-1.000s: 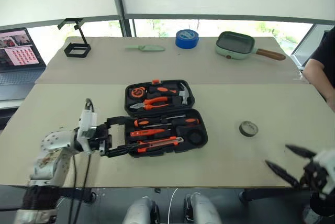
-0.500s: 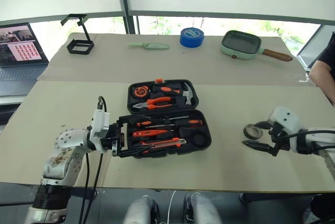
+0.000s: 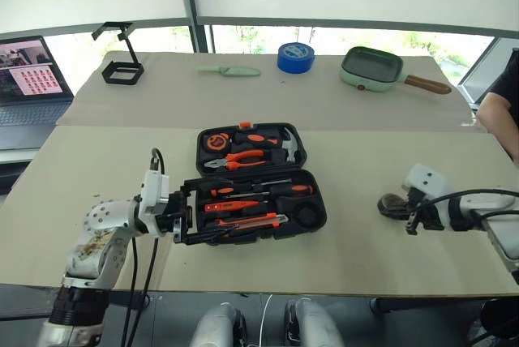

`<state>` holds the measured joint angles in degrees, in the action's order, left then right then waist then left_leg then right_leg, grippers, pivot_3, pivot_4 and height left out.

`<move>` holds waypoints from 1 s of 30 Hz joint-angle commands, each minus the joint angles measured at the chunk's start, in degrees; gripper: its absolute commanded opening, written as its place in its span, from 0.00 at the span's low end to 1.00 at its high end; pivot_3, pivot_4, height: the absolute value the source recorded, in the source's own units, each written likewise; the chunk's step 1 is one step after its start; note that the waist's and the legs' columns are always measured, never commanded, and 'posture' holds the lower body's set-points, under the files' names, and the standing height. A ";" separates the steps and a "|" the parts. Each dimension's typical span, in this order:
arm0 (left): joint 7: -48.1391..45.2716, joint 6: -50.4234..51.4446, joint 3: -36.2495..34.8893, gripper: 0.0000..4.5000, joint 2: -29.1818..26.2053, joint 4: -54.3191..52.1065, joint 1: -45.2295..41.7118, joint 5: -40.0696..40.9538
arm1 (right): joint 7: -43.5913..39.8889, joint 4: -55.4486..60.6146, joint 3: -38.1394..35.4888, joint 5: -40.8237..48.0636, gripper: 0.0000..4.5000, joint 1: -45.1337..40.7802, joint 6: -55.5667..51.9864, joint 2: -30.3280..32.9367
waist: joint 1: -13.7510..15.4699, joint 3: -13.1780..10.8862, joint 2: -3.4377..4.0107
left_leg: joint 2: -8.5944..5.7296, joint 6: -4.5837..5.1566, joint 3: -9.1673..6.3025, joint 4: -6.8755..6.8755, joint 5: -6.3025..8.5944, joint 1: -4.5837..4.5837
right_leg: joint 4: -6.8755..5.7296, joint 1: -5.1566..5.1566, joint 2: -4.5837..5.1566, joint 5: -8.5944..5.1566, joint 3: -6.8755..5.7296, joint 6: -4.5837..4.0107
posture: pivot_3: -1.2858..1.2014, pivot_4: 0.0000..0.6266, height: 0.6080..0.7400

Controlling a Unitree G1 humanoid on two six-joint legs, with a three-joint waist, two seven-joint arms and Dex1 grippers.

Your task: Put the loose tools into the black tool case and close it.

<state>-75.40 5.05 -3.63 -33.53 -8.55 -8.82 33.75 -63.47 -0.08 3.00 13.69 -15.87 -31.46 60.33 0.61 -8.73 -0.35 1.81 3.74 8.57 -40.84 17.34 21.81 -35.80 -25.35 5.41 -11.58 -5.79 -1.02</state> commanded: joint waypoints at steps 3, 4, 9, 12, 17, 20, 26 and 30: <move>-0.51 -2.40 -1.78 1.00 -0.77 -1.00 0.26 0.42 | -4.83 14.91 -2.24 15.60 0.00 -8.19 -11.41 -4.67 | -0.60 -0.06 -0.07 | 0.10 -0.08 -0.02 0.02 -0.04 -0.02 | -0.01 -0.03 0.03 0.03 0.04 -0.05 | 0.52 0.24 1.00; -1.14 -3.11 -1.61 1.00 -0.89 -0.72 0.42 0.19 | -4.04 17.06 -0.95 17.02 0.00 -10.12 -13.53 -6.46 | -0.65 -0.06 -0.08 | 0.13 -0.13 -0.03 0.06 -0.07 -0.03 | -0.01 -0.04 0.01 0.05 0.04 -0.09 | 0.52 0.24 1.00; -3.90 -6.30 -0.74 1.00 -1.45 0.23 1.75 -1.05 | 0.25 21.02 4.28 19.79 0.00 -16.26 -22.36 -12.69 | 0.19 -0.07 -0.10 | 0.15 -0.13 -0.15 0.08 -0.07 0.01 | -0.05 -0.12 0.01 0.11 -0.05 -0.25 | 0.52 0.24 1.00; -4.86 -8.08 -1.25 1.00 -1.78 2.05 2.64 -1.64 | 1.52 19.22 12.20 13.83 0.00 -18.55 -21.43 -13.29 | 0.04 -0.07 -0.10 | 0.04 -0.14 -0.11 -0.07 -0.08 0.38 | -0.04 -0.40 0.24 0.37 -0.19 -0.60 | 0.52 0.24 1.00; -6.05 -11.01 -1.90 1.00 -1.59 4.94 4.14 -2.02 | 1.76 17.98 17.91 10.23 0.00 -19.87 -23.90 -11.37 | 0.07 -0.07 -0.11 | -0.04 -0.13 -0.01 -0.14 -0.10 0.82 | -0.12 -0.85 0.04 0.41 -0.28 -0.58 | 0.52 0.24 1.00; -6.43 -12.47 -2.01 1.00 -1.46 5.97 5.05 -2.02 | 1.87 18.04 18.76 10.19 0.00 -19.38 -24.98 -11.14 | -0.04 -0.06 -0.11 | -0.03 -0.13 -0.01 -0.15 -0.10 0.83 | -0.09 -0.83 -0.01 0.41 -0.63 -0.58 | 0.52 0.24 1.00; -7.18 -14.73 -2.83 1.00 -2.00 7.58 6.90 -2.01 | 0.63 18.17 22.43 5.83 0.00 -19.26 -23.28 -7.88 | 0.13 -0.07 -0.11 | -0.02 -0.13 -0.02 -0.14 -0.10 0.81 | -0.05 -0.80 0.08 0.38 -0.73 -0.55 | 0.52 0.24 1.00; -7.04 -15.39 -3.07 1.00 -1.87 8.26 6.59 -2.03 | 0.57 18.46 21.52 7.00 0.23 -19.05 -23.49 -9.08 | 0.33 -0.06 -0.11 | -0.02 -0.12 -0.10 -0.24 -0.09 0.83 | -0.05 -0.76 0.28 0.39 -0.85 -0.54 | 0.52 0.24 1.00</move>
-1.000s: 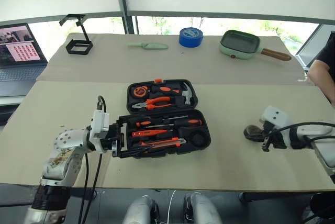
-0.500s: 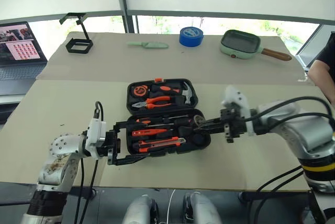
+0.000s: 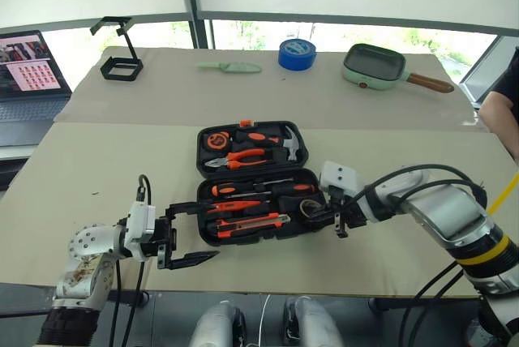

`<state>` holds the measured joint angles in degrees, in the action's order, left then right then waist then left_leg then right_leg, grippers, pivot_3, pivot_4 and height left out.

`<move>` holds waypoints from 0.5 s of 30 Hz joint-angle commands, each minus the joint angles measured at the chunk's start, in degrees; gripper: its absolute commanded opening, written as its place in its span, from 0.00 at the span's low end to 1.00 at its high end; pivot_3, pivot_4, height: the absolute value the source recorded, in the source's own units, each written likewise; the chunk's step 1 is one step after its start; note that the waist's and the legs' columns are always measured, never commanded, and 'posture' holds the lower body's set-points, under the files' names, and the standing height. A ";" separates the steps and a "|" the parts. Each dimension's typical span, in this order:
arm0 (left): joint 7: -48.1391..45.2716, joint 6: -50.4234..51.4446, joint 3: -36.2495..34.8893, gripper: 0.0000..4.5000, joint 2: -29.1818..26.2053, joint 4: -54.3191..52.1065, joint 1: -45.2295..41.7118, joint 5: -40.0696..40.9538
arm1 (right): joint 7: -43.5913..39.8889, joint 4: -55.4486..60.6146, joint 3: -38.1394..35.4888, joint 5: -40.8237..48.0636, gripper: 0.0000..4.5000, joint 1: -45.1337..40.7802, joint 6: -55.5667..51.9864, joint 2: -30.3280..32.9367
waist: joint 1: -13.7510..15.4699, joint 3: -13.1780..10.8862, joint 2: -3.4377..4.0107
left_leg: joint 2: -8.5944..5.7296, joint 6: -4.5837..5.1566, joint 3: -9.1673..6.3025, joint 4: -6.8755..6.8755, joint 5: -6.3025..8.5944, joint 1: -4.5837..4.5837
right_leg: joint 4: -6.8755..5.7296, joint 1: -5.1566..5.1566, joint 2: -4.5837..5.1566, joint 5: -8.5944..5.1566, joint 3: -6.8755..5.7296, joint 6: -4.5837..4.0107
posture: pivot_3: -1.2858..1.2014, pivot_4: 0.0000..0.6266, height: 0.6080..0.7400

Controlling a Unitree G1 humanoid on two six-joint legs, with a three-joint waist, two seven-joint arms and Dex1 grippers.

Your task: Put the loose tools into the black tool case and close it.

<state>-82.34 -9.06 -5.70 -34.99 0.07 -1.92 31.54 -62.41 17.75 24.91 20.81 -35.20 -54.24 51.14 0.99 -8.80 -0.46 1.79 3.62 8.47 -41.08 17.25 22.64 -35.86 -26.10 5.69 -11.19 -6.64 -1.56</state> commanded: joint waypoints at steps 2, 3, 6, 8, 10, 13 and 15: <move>0.46 -1.27 -1.04 1.00 -0.28 -0.43 -0.59 0.24 | -0.12 0.59 -1.19 0.28 0.38 0.56 -0.51 -0.69 | -0.20 0.00 0.00 | 0.00 0.00 0.00 0.00 0.00 0.00 | -0.01 0.01 0.10 0.00 -0.01 0.01 | 0.52 0.24 1.00; 1.60 -0.59 -1.32 1.00 -0.24 -0.79 -0.98 0.41 | -0.52 0.59 -2.02 0.93 0.45 0.38 -0.27 -0.99 | -0.27 0.00 0.00 | 0.01 0.00 0.00 0.00 0.00 0.00 | -0.01 0.00 0.09 0.01 -0.01 0.00 | 0.52 0.24 1.00; 4.61 1.43 -2.20 1.00 -0.78 -1.52 -1.72 0.58 | -3.11 0.59 -6.40 5.24 0.70 -0.50 -0.90 -1.36 | -0.37 0.00 -0.01 | 0.04 -0.02 -0.01 0.06 -0.01 0.00 | -0.03 -0.02 -0.01 0.01 -0.03 -0.04 | 0.52 0.24 1.00; 6.57 2.72 -3.00 1.00 -1.08 -1.60 -2.02 0.69 | -5.73 0.25 -8.71 7.42 0.75 -0.94 -0.83 0.08 | -0.39 0.00 -0.01 | 0.04 -0.03 -0.01 0.07 -0.02 0.03 | -0.04 -0.04 -0.11 0.02 -0.04 -0.05 | 0.52 0.24 1.00; 9.62 5.40 -4.07 1.00 -1.36 -1.15 -2.66 0.76 | -9.73 -0.74 -11.93 10.32 0.75 -1.16 1.06 1.39 | -0.37 -0.01 -0.01 | 0.03 -0.02 -0.01 0.05 -0.02 0.04 | -0.04 -0.03 -0.18 0.02 -0.07 -0.06 | 0.52 0.24 1.00; 16.79 11.76 -5.52 0.94 -1.76 0.58 -4.78 0.07 | -11.22 -6.03 -16.67 9.84 0.76 -0.94 9.20 0.57 | -0.34 -0.02 -0.03 | 0.02 0.02 -0.02 0.02 0.00 0.04 | 0.00 0.00 -0.19 0.02 -0.07 -0.04 | 0.52 0.24 1.00; 22.66 15.33 -6.06 0.83 -1.78 1.23 -6.63 -1.76 | -10.39 -12.34 -18.80 8.01 0.71 -0.96 15.29 -1.43 | -0.35 -0.03 -0.10 | 0.02 0.02 -0.03 0.00 -0.01 0.01 | -0.01 0.05 -0.21 0.02 -0.06 0.01 | 0.52 0.24 1.00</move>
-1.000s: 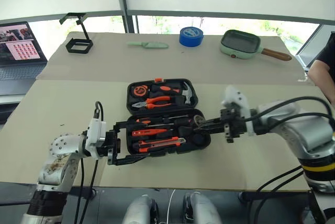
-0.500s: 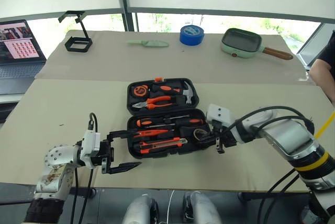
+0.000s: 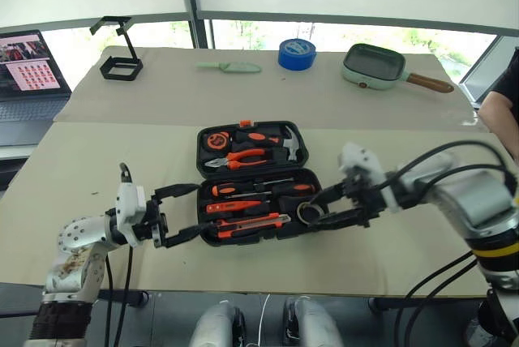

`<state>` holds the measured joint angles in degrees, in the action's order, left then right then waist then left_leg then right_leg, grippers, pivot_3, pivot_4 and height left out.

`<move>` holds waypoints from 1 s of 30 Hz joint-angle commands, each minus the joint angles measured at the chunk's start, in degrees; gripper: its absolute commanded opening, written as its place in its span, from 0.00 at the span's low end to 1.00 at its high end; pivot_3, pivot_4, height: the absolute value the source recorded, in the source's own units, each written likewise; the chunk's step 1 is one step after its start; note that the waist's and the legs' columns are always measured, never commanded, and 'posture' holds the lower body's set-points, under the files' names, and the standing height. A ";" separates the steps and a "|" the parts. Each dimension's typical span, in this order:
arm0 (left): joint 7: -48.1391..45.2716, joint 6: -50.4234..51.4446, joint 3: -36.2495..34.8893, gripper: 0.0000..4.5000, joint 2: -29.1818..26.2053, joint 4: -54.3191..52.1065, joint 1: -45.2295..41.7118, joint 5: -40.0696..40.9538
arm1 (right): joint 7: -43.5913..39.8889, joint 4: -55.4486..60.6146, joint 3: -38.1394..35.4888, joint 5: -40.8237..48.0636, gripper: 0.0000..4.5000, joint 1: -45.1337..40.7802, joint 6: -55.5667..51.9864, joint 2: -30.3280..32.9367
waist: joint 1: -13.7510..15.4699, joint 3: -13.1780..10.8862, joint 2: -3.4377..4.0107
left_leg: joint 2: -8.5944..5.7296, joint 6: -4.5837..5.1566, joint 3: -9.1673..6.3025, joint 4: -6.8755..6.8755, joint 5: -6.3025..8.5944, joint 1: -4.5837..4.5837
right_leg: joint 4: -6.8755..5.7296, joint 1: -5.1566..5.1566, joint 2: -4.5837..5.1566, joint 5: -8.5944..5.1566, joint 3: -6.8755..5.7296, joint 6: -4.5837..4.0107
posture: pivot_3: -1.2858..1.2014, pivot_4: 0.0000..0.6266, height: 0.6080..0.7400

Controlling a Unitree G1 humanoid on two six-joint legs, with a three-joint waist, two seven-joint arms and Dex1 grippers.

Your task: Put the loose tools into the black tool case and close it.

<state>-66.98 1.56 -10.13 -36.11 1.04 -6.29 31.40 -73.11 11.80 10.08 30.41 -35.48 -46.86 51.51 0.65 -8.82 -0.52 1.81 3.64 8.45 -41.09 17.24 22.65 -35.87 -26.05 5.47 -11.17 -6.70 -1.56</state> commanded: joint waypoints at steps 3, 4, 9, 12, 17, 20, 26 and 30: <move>14.57 9.46 -1.47 0.60 -0.17 0.57 -4.75 -4.00 | 1.35 -15.80 -4.06 -6.95 0.54 -0.42 19.12 -3.88 | -0.02 -0.01 -0.08 | 0.00 -0.03 0.02 0.00 -0.06 -0.07 | -0.03 0.07 -0.07 0.02 0.04 0.04 | 0.52 0.24 1.00; 16.65 11.44 -1.14 0.52 0.03 0.61 -5.48 -4.52 | 2.87 -18.88 -3.73 -9.36 0.46 -0.49 22.98 -4.78 | -0.02 -0.02 -0.09 | -0.01 -0.04 0.03 0.00 -0.09 -0.10 | -0.05 0.09 -0.09 0.02 0.05 0.04 | 0.52 0.24 1.00; 22.42 20.05 1.87 0.11 0.90 1.16 -8.32 -6.69 | 10.57 -36.03 -1.03 -21.50 0.08 -2.48 45.46 -10.77 | -0.29 -0.02 -0.10 | -0.03 -0.17 0.13 0.10 -0.20 -0.15 | -0.16 0.03 -0.17 0.04 0.20 0.00 | 0.52 0.24 1.00; 22.76 22.63 4.70 0.01 1.34 0.49 -8.98 -8.21 | 11.91 -44.11 -0.18 -24.25 0.00 -4.81 53.12 -15.04 | -0.87 -0.03 -0.10 | -0.03 -0.27 0.26 0.18 -0.30 -0.24 | -0.22 0.00 -0.23 0.03 0.33 -0.01 | 0.52 0.24 1.00; 22.43 24.35 6.40 0.01 2.60 0.64 -11.15 -8.60 | 12.32 -53.77 0.31 -26.76 0.00 -8.58 59.89 -20.48 | -1.50 -0.06 -0.11 | -0.01 -0.39 0.35 0.22 -0.45 -0.32 | -0.26 0.01 -0.28 0.03 0.45 -0.02 | 0.52 0.24 1.00; 21.67 24.87 6.63 0.01 3.09 0.29 -11.79 -8.23 | 10.01 -57.29 0.14 -26.79 0.00 -10.14 63.05 -23.17 | -1.33 -0.06 -0.11 | -0.01 -0.40 0.39 0.22 -0.52 -0.35 | -0.29 0.01 -0.28 0.05 0.51 -0.05 | 0.52 0.24 1.00; 18.50 24.21 8.25 0.01 3.24 0.14 -12.95 -8.33 | 1.78 -52.52 0.45 -24.47 0.00 -7.61 59.22 -23.57 | -1.27 -0.06 -0.10 | -0.02 -0.39 0.38 0.27 -0.52 -0.34 | -0.29 0.00 -0.21 0.08 0.59 -0.10 | 0.52 0.24 1.00; 16.34 24.72 9.23 0.01 3.37 0.20 -13.58 -8.36 | 0.80 -44.33 -0.28 -23.93 0.00 -3.57 54.70 -21.74 | -1.13 -0.06 -0.10 | -0.02 -0.39 0.36 0.31 -0.52 -0.32 | -0.27 -0.01 -0.20 0.08 0.58 -0.11 | 0.52 0.24 1.00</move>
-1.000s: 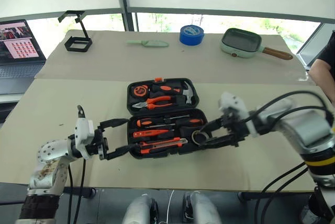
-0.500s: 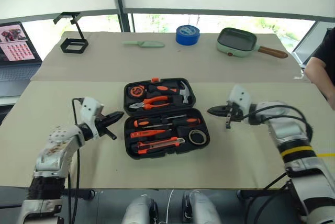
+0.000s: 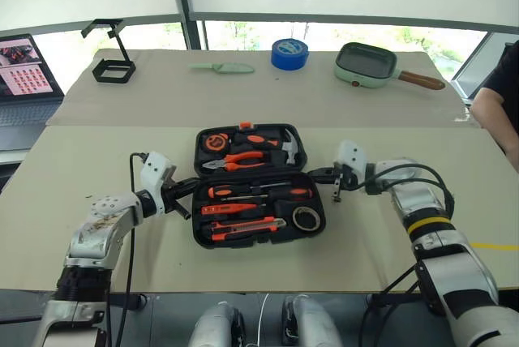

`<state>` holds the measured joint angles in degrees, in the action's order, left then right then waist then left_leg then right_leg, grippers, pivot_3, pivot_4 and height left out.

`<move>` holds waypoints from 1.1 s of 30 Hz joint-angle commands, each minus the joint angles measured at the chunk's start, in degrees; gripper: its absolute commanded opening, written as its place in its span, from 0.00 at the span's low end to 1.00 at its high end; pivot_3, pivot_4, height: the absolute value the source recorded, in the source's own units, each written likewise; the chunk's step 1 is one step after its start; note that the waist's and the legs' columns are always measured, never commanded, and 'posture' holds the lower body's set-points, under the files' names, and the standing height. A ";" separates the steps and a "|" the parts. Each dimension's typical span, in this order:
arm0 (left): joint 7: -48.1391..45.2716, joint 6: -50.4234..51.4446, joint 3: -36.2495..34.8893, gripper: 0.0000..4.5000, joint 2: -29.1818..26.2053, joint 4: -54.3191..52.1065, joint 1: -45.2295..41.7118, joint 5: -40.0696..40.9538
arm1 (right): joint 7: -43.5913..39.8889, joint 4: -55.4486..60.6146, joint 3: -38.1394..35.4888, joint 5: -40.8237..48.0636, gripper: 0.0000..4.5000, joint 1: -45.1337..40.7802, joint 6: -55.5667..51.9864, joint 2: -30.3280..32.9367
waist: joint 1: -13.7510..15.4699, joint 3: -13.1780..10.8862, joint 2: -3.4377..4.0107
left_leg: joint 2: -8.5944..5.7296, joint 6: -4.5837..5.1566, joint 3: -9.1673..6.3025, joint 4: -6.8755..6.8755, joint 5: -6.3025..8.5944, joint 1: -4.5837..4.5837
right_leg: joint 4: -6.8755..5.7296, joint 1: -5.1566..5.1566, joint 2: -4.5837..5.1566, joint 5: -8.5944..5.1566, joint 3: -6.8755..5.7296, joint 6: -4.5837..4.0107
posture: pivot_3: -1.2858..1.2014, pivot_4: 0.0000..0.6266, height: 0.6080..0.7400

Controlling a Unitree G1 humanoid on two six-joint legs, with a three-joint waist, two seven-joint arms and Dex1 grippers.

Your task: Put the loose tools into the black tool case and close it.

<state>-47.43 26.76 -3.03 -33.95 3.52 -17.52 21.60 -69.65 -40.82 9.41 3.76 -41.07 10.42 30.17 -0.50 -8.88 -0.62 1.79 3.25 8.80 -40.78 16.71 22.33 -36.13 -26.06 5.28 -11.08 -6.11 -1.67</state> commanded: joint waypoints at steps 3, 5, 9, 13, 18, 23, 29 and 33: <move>-4.41 -0.14 2.65 0.01 1.41 -2.66 -2.41 1.64 | -2.11 15.93 -0.46 3.13 0.00 6.26 -7.02 1.41 | 0.05 0.00 0.00 | -0.01 0.00 0.00 0.01 0.00 0.01 | 0.01 -0.01 0.01 0.00 0.00 0.00 | 0.52 0.24 1.00; -4.49 -0.45 2.92 0.01 1.63 -2.79 -2.38 1.19 | -1.66 22.72 -1.80 4.94 0.00 10.82 -11.77 2.97 | 0.33 0.00 0.00 | 0.00 0.00 -0.01 0.01 0.00 0.00 | 0.01 0.00 0.02 0.00 0.00 0.00 | 0.52 0.24 1.00; -4.63 -0.89 2.85 0.01 1.83 -2.17 -2.91 0.56 | -0.09 27.34 -3.10 5.38 0.00 15.02 -15.63 4.60 | 0.43 0.00 0.00 | -0.01 0.00 -0.04 -0.01 0.00 -0.02 | -0.02 0.00 0.02 0.00 0.14 0.00 | 0.52 0.24 1.00; -5.73 -0.49 3.40 0.01 1.16 -1.40 -2.87 -0.18 | 2.55 30.19 -4.43 6.01 0.00 16.74 -18.56 4.71 | 0.44 -0.01 -0.01 | 0.00 0.00 -0.04 -0.05 0.00 -0.02 | -0.03 0.00 0.00 0.00 0.17 0.00 | 0.52 0.24 1.00; -8.36 3.36 -0.24 0.06 -0.69 -1.03 -2.64 3.41 | 5.92 29.96 -7.91 6.45 0.06 17.77 -18.56 6.73 | 0.38 -0.01 -0.02 | 0.00 0.00 -0.03 -0.06 0.00 -0.04 | -0.06 0.00 -0.01 0.00 0.23 0.00 | 0.52 0.24 1.00; -7.06 8.75 -3.30 0.42 -5.95 -2.05 -2.03 3.89 | 2.67 37.32 -11.83 11.83 0.41 20.90 -25.51 12.59 | 0.36 -0.02 -0.03 | 0.01 0.01 -0.01 -0.05 0.00 -0.03 | -0.05 -0.04 -0.01 0.00 0.28 0.00 | 0.52 0.24 1.00; -8.39 27.17 -2.22 0.90 -11.90 0.65 -9.33 7.90 | 11.28 45.25 -14.87 16.85 0.88 15.58 -56.70 18.42 | 0.05 -0.05 -0.08 | 0.04 0.01 -0.02 -0.04 0.00 -0.07 | -0.10 -0.03 -0.01 -0.21 0.36 0.36 | 0.52 0.24 1.00; -5.98 35.72 0.60 0.99 -11.18 4.64 -17.32 7.24 | 18.28 42.76 -13.92 19.34 0.98 5.83 -82.28 17.01 | 0.05 -0.05 -0.09 | 0.04 0.01 -0.03 -0.07 0.00 -0.09 | -0.17 -0.05 0.01 -0.16 0.41 0.29 | 0.52 0.24 1.00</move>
<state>-54.47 59.19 -2.89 -45.18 7.27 -32.58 28.62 -55.06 2.50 -3.60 22.35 -32.55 -61.63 47.37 -0.45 -8.93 -0.70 1.81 3.26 8.77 -40.85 16.71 22.27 -36.29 -26.13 5.25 -11.18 -5.70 -1.49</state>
